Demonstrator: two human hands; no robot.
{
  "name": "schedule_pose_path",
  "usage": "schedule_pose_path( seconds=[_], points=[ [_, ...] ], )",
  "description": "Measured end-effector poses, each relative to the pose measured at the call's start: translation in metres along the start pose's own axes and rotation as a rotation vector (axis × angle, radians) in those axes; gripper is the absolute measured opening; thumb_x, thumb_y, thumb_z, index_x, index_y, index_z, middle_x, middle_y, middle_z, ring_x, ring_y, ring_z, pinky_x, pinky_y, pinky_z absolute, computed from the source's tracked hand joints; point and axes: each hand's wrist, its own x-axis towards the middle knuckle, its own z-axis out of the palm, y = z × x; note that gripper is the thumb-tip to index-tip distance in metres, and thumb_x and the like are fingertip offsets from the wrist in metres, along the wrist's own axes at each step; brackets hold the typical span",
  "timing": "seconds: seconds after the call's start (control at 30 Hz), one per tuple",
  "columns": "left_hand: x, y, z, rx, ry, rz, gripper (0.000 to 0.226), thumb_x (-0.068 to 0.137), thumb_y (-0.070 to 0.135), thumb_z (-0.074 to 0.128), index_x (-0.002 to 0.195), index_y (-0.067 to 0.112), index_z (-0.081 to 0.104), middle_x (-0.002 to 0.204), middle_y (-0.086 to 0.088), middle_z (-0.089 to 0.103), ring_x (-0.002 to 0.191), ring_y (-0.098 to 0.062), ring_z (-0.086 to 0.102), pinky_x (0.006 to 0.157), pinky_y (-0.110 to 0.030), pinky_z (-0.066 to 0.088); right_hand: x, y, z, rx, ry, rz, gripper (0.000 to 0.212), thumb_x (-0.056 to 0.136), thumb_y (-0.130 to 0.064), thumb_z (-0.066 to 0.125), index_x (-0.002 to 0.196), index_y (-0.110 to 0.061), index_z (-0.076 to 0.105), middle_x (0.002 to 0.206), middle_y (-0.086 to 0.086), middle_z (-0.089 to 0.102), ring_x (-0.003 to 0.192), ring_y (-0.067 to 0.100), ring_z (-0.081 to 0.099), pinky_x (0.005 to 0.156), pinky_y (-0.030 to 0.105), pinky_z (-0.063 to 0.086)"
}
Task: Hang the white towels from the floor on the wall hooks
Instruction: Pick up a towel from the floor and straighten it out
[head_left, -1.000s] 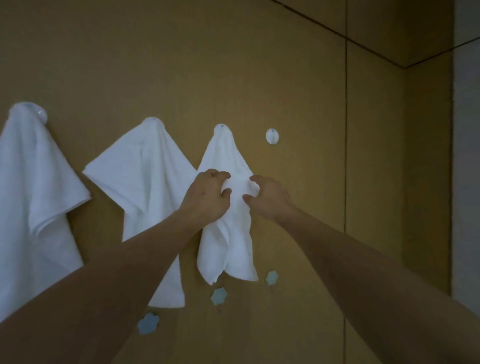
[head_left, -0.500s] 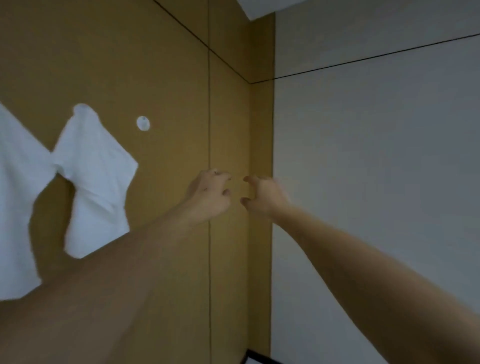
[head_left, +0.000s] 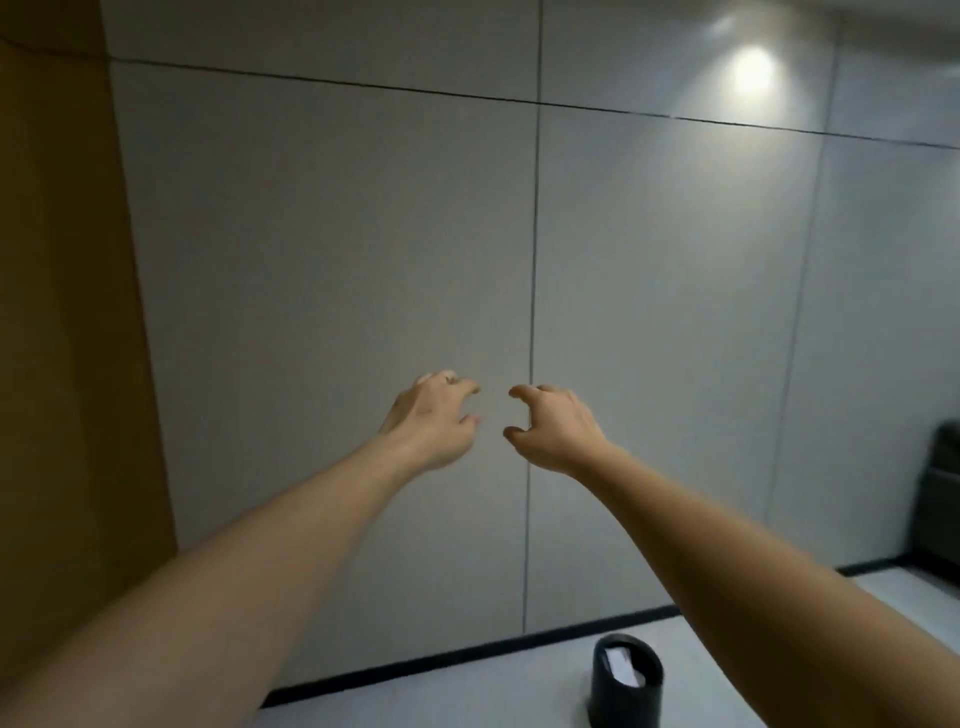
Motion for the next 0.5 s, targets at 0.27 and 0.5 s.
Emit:
schedule_pose_path(
  seconds=[0.27, 0.5],
  points=[
    [0.047, 0.222, 0.148, -0.187, -0.195, 0.253, 0.052, 0.088, 0.044, 0.055, 0.137, 0.028, 0.048, 0.14, 0.0, 0.048, 0.127, -0.024, 0.045, 0.102, -0.04, 0.041, -0.098, 0.232, -0.048, -0.136, -0.035, 0.35, 0.063, 0.086, -0.045, 0.059, 0.143, -0.024, 0.041, 0.135, 0.007, 0.054, 0.126, 0.029, 0.045, 0.102, 0.046, 0.042],
    [0.073, 0.386, 0.261, -0.339, -0.364, 0.482, 0.055, 0.089, 0.044, 0.055, 0.14, 0.029, 0.042, 0.144, -0.001, 0.043, 0.132, -0.023, 0.04, 0.104, -0.042, 0.039, -0.182, 0.388, -0.076, -0.242, -0.065, 0.68, 0.061, 0.084, -0.043, 0.059, 0.141, -0.024, 0.044, 0.134, 0.007, 0.054, 0.126, 0.029, 0.045, 0.101, 0.045, 0.043]
  ],
)
